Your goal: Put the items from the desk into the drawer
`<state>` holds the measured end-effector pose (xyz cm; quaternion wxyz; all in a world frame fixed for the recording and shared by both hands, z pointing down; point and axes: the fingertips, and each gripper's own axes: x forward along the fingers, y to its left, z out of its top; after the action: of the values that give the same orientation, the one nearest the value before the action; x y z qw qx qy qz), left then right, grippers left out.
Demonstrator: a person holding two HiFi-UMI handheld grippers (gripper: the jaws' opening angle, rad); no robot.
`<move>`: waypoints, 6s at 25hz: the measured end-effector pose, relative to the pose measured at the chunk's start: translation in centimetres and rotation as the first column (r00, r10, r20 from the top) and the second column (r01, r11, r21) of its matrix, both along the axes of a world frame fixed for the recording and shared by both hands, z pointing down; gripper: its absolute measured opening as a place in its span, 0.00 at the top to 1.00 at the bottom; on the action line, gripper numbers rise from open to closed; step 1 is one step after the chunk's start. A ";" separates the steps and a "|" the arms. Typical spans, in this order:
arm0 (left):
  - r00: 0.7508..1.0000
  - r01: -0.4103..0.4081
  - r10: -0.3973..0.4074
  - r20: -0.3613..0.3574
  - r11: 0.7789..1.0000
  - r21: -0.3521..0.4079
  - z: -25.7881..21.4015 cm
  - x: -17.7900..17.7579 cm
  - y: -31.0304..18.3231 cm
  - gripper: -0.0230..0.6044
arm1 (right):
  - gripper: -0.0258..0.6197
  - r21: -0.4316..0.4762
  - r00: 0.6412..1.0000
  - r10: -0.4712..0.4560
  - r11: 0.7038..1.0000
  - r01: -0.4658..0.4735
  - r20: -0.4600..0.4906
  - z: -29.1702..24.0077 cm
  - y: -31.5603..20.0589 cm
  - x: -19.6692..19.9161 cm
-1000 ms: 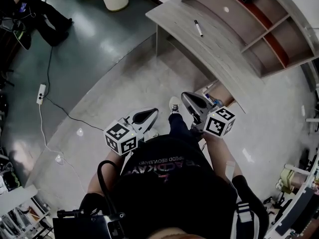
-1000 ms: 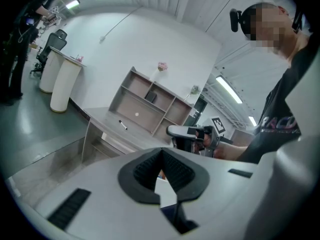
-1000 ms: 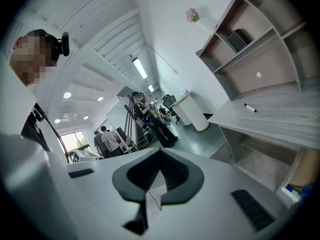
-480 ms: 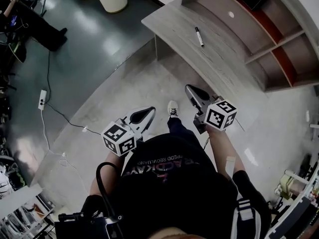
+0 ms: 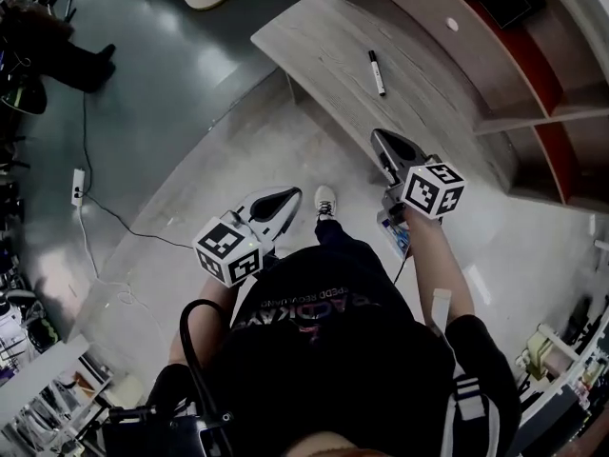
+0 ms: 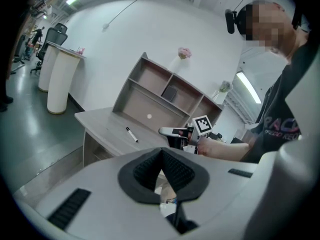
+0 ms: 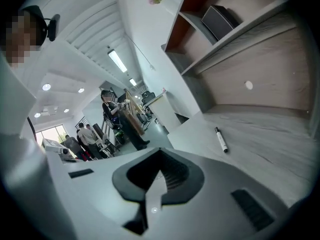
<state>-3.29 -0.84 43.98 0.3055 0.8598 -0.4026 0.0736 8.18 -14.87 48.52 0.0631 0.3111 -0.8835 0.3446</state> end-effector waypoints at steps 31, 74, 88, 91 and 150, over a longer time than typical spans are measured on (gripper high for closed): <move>0.972 -0.231 0.234 0.020 0.969 -0.084 1.7 -2.7 -7.6 0.95 | 0.76 -0.141 0.854 0.022 0.984 -0.111 -0.520 14.2 -14.7 2.1; 0.953 -0.302 0.302 -0.014 0.950 -0.076 1.4 -5.8 -8.2 0.95 | 0.84 -0.093 0.929 0.286 0.945 -0.314 -0.237 7.4 -12.9 0.9; 0.879 -0.475 0.476 -0.034 0.879 0.037 -1.6 -4.8 -9.7 0.95 | 0.84 0.056 0.896 0.445 0.894 -0.444 -0.009 -4.5 -5.5 0.3; 0.853 -0.519 0.521 -0.029 0.853 0.061 -2.1 -4.4 -10.1 0.95 | 0.84 0.080 0.873 0.487 0.870 -0.487 0.014 -5.9 -3.8 0.7; 0.252 -0.958 0.967 -0.047 0.242 -0.154 3.0 5.7 11.4 0.95 | 0.84 -0.331 0.130 0.991 0.133 -0.934 0.033 8.6 31.1 9.7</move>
<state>2.46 10.54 46.98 0.2488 0.8979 0.2050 0.2998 17.89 16.23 57.15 -0.2495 0.7538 -0.4225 0.4370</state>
